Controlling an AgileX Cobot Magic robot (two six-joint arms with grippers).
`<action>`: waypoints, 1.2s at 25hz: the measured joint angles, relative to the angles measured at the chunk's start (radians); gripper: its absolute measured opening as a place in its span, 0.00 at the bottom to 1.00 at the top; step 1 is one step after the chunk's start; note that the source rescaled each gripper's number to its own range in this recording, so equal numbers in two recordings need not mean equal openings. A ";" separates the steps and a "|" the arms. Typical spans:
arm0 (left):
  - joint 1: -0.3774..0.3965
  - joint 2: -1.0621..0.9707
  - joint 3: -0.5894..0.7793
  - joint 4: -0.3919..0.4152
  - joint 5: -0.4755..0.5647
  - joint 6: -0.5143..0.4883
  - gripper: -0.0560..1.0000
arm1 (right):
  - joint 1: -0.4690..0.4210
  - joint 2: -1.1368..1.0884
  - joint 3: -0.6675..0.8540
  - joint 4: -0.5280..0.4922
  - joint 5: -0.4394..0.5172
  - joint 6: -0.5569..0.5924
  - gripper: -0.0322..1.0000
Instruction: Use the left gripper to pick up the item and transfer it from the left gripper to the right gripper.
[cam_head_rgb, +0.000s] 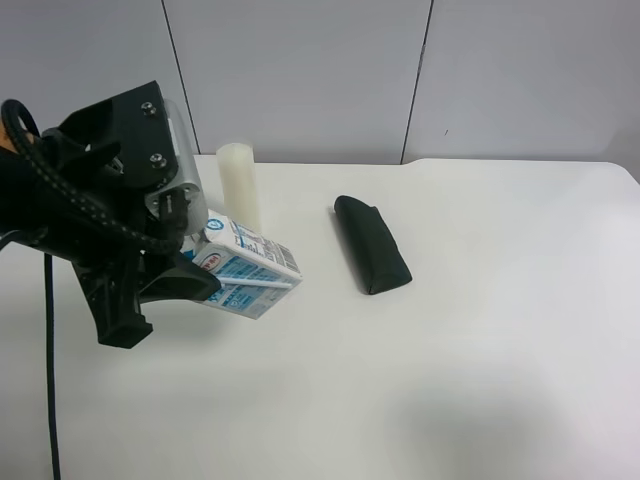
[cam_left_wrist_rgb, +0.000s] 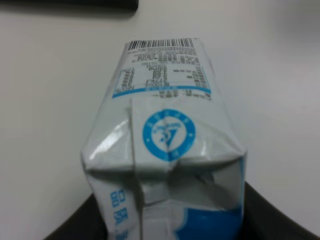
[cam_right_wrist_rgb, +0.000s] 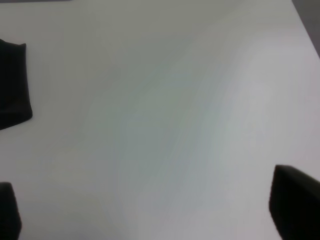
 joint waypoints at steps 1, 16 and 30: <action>0.000 0.010 0.000 -0.028 -0.005 0.019 0.05 | 0.000 0.000 0.000 0.000 0.000 0.000 1.00; 0.000 0.026 0.000 -0.363 -0.028 0.328 0.05 | 0.000 0.000 0.000 0.015 0.000 -0.001 1.00; 0.000 0.026 0.000 -0.429 -0.045 0.419 0.05 | 0.116 0.533 -0.256 0.309 -0.037 -0.343 1.00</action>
